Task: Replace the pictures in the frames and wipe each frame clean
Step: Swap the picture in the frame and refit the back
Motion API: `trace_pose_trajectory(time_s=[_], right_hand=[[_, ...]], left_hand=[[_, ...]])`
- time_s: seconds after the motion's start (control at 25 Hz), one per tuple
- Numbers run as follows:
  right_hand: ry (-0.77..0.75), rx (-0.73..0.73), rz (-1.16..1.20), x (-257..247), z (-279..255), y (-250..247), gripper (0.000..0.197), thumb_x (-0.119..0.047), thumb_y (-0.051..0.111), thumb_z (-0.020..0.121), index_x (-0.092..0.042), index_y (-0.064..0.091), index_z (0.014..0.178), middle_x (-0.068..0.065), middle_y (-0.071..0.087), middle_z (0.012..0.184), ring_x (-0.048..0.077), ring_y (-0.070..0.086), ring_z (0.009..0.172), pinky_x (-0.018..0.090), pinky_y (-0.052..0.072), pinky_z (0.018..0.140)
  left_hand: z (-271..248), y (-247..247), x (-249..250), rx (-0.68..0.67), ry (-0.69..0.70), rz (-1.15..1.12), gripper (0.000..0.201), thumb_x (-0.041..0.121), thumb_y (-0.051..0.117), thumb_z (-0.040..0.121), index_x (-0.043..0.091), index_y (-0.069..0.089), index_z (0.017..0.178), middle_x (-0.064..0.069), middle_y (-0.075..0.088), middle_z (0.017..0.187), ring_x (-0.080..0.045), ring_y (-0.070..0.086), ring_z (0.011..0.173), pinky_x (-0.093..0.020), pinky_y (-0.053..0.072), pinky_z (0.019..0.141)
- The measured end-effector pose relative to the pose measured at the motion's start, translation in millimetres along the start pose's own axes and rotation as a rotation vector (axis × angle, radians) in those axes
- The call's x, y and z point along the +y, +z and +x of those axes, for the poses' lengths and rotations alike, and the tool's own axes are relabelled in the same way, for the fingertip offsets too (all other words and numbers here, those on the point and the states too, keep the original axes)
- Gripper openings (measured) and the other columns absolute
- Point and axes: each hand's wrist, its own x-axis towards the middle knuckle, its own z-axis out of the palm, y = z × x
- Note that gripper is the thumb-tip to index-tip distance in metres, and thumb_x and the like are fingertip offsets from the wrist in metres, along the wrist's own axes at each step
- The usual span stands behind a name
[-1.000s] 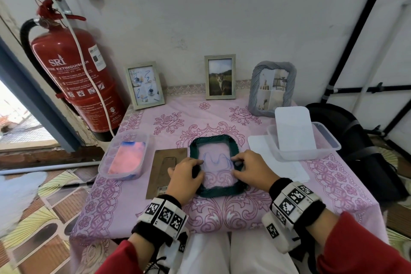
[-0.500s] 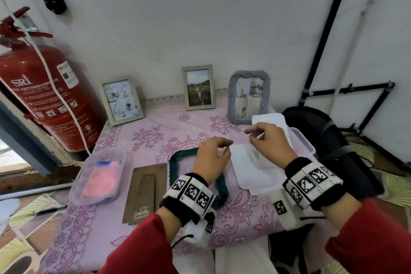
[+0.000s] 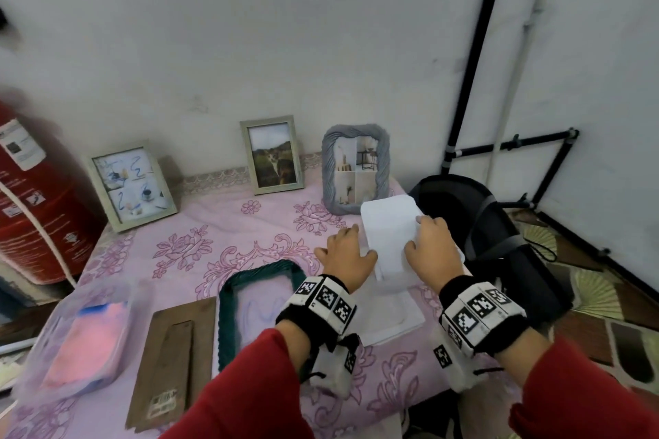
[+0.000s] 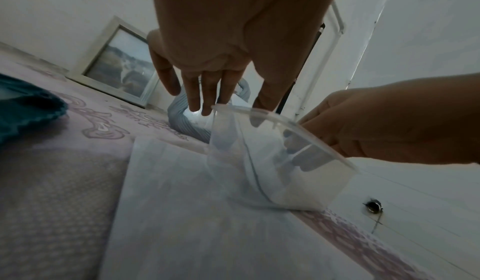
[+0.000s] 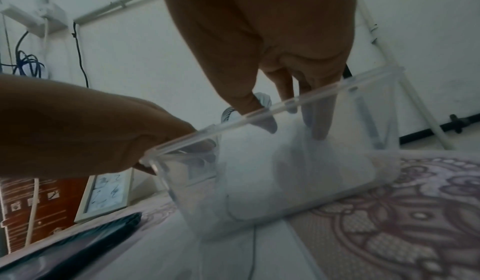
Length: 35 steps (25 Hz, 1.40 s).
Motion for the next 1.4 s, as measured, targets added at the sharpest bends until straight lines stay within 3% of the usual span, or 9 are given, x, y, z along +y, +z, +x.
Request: trace_pose_trajectory(time_s=[0.2, 0.32, 0.48, 0.6, 0.68, 0.92, 1.12, 1.28, 1.4], right_hand=[[0.021, 0.018, -0.03, 4, 3, 1, 0.036, -0.017, 0.054, 0.088, 0.0, 0.049, 0.12, 0.018, 0.049, 0.116, 0.034, 0.051, 0.108, 0.036, 0.044, 0.085], [0.028, 0.017, 0.04, 8, 2, 3, 0.049, -0.026, 0.061, 0.086, -0.007, 0.046, 0.129, 0.014, 0.05, 0.118, 0.03, 0.048, 0.113, 0.038, 0.045, 0.088], [0.021, 0.019, 0.081, 13, 1, 6, 0.055, -0.03, 0.066, 0.083, -0.014, 0.043, 0.131, 0.011, 0.045, 0.123, 0.028, 0.048, 0.114, 0.033, 0.041, 0.084], [-0.016, -0.005, 0.098, 17, 1, 8, 0.061, -0.028, 0.066, 0.082, -0.013, 0.037, 0.133, 0.012, 0.047, 0.127, 0.028, 0.05, 0.115, 0.034, 0.043, 0.088], [-0.019, 0.008, 0.111, 18, 1, 8, 0.06, -0.026, 0.066, 0.083, -0.011, 0.036, 0.134, 0.012, 0.047, 0.128, 0.028, 0.05, 0.114, 0.035, 0.044, 0.089], [-0.026, 0.015, 0.157, 17, 0, 2, 0.054, -0.021, 0.063, 0.085, -0.009, 0.041, 0.132, 0.014, 0.049, 0.123, 0.029, 0.052, 0.109, 0.038, 0.046, 0.09], [-0.109, 0.001, 0.148, 9, 1, -1, 0.051, -0.019, 0.061, 0.086, -0.004, 0.045, 0.132, 0.016, 0.053, 0.118, 0.029, 0.053, 0.109, 0.038, 0.043, 0.097], [-0.066, 0.149, 0.368, 6, -1, -11, 0.033, -0.013, 0.072, 0.078, -0.005, 0.056, 0.106, 0.013, 0.058, 0.1, 0.022, 0.056, 0.084, 0.038, 0.049, 0.081], [-0.05, 0.158, 0.44, 6, 0, -19, 0.024, -0.008, 0.079, 0.07, -0.006, 0.062, 0.088, 0.004, 0.059, 0.077, 0.018, 0.053, 0.07, 0.035, 0.048, 0.072]], left_hand=[[3, 8, 1, 0.038, 0.059, -0.048, 0.048, 0.031, 0.052, 0.088, 0.025, 0.043, 0.134, -0.001, 0.043, 0.139, -0.022, 0.032, 0.129, -0.033, 0.012, 0.082], [1, 11, 2, 0.183, 0.055, -0.164, 0.032, 0.034, 0.059, 0.086, 0.023, 0.058, 0.116, 0.001, 0.049, 0.126, -0.017, 0.037, 0.123, -0.029, 0.011, 0.076], [3, 9, -2, 0.286, 0.045, -0.289, 0.016, 0.027, 0.066, 0.083, 0.017, 0.065, 0.095, 0.002, 0.06, 0.105, -0.016, 0.051, 0.109, -0.035, 0.023, 0.088], [4, 5, -4, 0.301, 0.04, -0.287, 0.008, 0.027, 0.063, 0.086, 0.021, 0.064, 0.092, 0.009, 0.066, 0.091, -0.012, 0.056, 0.102, -0.032, 0.014, 0.072], [5, 3, -4, 0.294, 0.054, -0.303, 0.008, 0.025, 0.06, 0.088, 0.021, 0.063, 0.094, 0.012, 0.061, 0.087, -0.014, 0.055, 0.104, -0.031, 0.017, 0.077], [0, -4, -3, 0.318, 0.015, -0.286, 0.023, 0.026, 0.057, 0.091, 0.025, 0.066, 0.112, 0.005, 0.072, 0.101, -0.012, 0.057, 0.104, -0.033, 0.008, 0.066], [-5, -8, -1, 0.25, 0.11, -0.192, 0.03, 0.025, 0.05, 0.094, 0.021, 0.06, 0.122, 0.005, 0.055, 0.134, -0.012, 0.039, 0.131, -0.029, 0.013, 0.083], [-11, -10, -3, 0.163, 0.089, -0.199, 0.036, 0.031, 0.051, 0.093, 0.028, 0.052, 0.129, 0.005, 0.058, 0.128, -0.017, 0.042, 0.126, -0.033, 0.017, 0.079], [-14, -13, -8, 0.198, 0.087, -0.325, 0.036, 0.023, 0.058, 0.09, 0.022, 0.056, 0.126, 0.003, 0.061, 0.124, -0.017, 0.048, 0.122, -0.024, 0.016, 0.081]])
